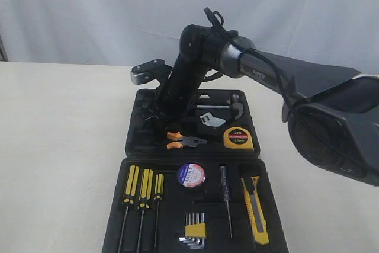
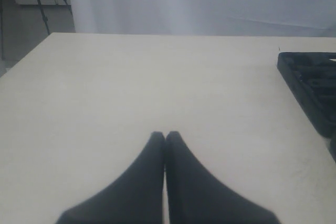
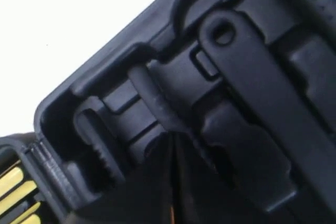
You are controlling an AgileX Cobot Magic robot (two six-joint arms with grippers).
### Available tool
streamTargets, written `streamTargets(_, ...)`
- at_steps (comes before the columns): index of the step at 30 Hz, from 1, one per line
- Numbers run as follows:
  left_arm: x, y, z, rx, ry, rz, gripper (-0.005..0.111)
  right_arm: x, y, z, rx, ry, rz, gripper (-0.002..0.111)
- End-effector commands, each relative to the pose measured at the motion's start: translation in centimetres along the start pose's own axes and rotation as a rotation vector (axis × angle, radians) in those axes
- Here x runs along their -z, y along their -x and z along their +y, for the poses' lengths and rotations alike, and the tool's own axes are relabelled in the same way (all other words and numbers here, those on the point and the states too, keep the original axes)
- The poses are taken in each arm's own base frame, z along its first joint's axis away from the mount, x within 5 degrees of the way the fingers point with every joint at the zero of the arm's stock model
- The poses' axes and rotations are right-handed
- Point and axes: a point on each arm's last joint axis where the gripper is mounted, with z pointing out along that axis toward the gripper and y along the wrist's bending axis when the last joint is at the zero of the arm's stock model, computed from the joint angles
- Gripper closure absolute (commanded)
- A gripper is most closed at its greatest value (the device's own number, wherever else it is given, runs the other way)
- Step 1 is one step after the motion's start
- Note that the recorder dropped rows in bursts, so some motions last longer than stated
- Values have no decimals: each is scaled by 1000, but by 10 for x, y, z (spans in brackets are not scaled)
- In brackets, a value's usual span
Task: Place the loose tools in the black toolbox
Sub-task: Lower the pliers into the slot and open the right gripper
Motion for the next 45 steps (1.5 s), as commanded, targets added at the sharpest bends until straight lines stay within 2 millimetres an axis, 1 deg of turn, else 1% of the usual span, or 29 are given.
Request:
streamTargets(1,0,0,0,5,-5,-4,107,9,4,-3,14,-44,-35,109)
streamTargets(7,0,0,0,5,-5,-4,107,25,5,-6,16,-59,-51,109)
streamTargets(12,0,0,0,5,-5,-4,107,31,-4,-18,-10,-21,-3,109)
streamTargets(18,0,0,0,5,-5,-4,107,30,-4,-16,-8,32,-6,109)
streamTargets(26,0,0,0,5,-5,-4,107,8,-13,-19,-33,71,52,109)
streamTargets(31,0,0,0,5,-5,-4,107,-3,-15,-17,-31,81,70,109)
streamTargets(40,0,0,0,5,-5,-4,107,-3,-15,-19,-26,61,71,109)
streamTargets(45,0,0,0,5,-5,-4,107,15,-9,-17,-14,47,36,109)
